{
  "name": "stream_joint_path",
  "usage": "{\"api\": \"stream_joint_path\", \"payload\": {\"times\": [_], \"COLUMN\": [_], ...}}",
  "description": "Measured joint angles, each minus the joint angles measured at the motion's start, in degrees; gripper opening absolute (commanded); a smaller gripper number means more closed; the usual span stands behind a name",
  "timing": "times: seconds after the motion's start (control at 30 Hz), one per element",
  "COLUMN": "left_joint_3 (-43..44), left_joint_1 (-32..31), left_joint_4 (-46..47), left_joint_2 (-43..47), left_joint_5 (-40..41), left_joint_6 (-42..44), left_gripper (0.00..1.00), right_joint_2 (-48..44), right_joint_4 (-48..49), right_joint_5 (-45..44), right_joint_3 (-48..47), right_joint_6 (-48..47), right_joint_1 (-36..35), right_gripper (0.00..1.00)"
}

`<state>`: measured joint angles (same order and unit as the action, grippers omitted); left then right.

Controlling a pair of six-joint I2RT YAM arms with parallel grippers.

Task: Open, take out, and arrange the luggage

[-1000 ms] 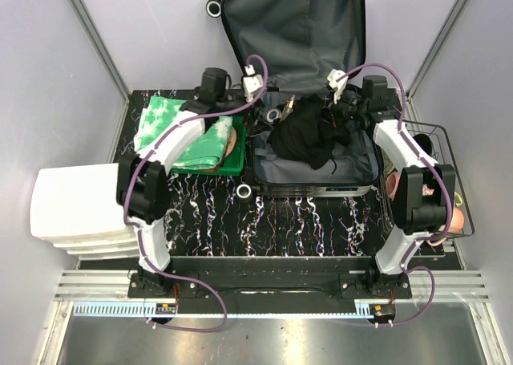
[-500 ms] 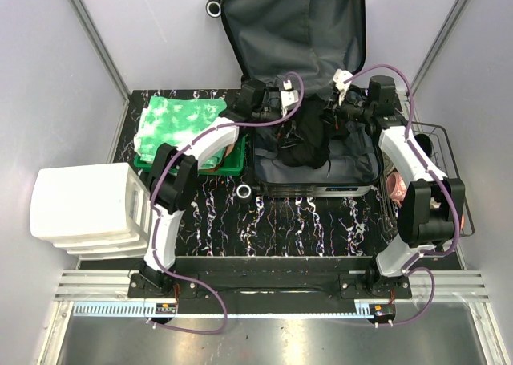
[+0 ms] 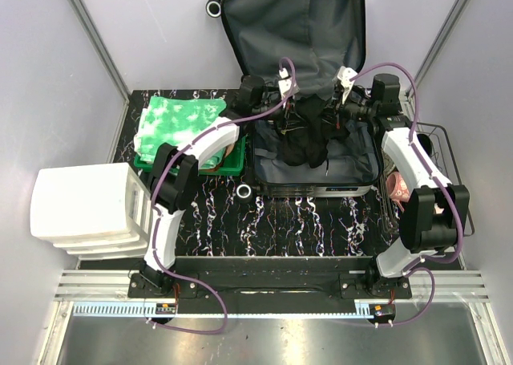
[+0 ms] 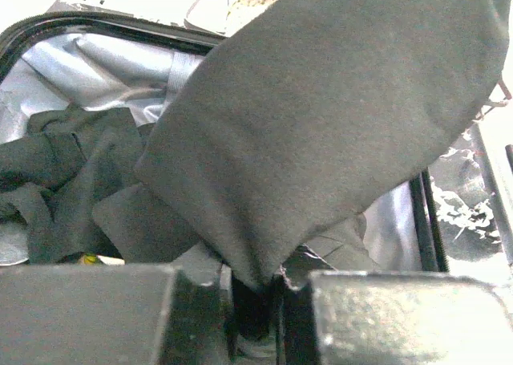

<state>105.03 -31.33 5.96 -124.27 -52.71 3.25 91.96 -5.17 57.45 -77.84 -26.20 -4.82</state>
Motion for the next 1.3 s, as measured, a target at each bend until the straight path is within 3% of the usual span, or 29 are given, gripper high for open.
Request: {"api": "stream_joint_path", "payload": {"times": [0.17, 0.2, 0.23, 0.3, 0.33, 0.43, 0.8, 1.0, 1.23, 1.3], "left_joint_3": [2.6, 3.5, 4.2, 4.7, 4.9, 6.9, 11.5, 7.6, 4.7, 5.2], "left_joint_1": [0.6, 0.8, 1.1, 2.0, 2.6, 5.1, 17.5, 29.1, 41.3, 44.1], "left_joint_4": [-4.0, -5.6, -7.3, -10.2, -11.5, -16.1, -25.2, -33.4, -50.4, -54.4], "left_joint_2": [0.0, 0.2, 0.6, 2.2, 3.2, 5.8, 13.0, 16.0, 14.2, 12.1], "left_joint_5": [-0.4, -0.3, -0.3, -0.1, 0.0, 0.3, 0.7, 0.2, 7.3, 11.1], "left_joint_6": [-4.3, -5.1, -6.1, -8.3, -9.4, -11.7, -20.6, -23.0, -14.5, -11.4], "left_gripper": [0.00, 0.00, 0.00, 0.00, 0.00, 0.00, 0.00, 0.00, 0.01, 0.05], "right_joint_2": [-0.1, -0.2, -0.4, -0.9, -1.2, -1.7, -1.7, -1.7, -1.7, -1.6], "right_joint_4": [1.7, 2.4, 3.1, 4.4, 5.7, 7.2, 8.1, 7.4, 5.3, 5.1], "right_joint_5": [0.5, 0.4, 0.3, -0.1, -0.8, -1.7, -11.0, -12.4, -12.5, -12.3], "right_joint_3": [0.0, 0.0, 0.0, 0.0, 0.0, -0.4, -1.7, -1.7, -2.0, -2.5], "right_joint_6": [2.5, 2.9, 3.6, 4.9, 5.4, 7.0, 8.0, 8.0, 7.8, 7.8], "right_joint_1": [0.0, 0.0, 0.0, 0.0, 0.0, -0.1, -0.1, -0.1, -0.1, -0.1], "right_gripper": [0.06, 0.13, 0.21, 0.53, 0.75, 0.99, 1.00, 1.00, 1.00, 1.00]}}
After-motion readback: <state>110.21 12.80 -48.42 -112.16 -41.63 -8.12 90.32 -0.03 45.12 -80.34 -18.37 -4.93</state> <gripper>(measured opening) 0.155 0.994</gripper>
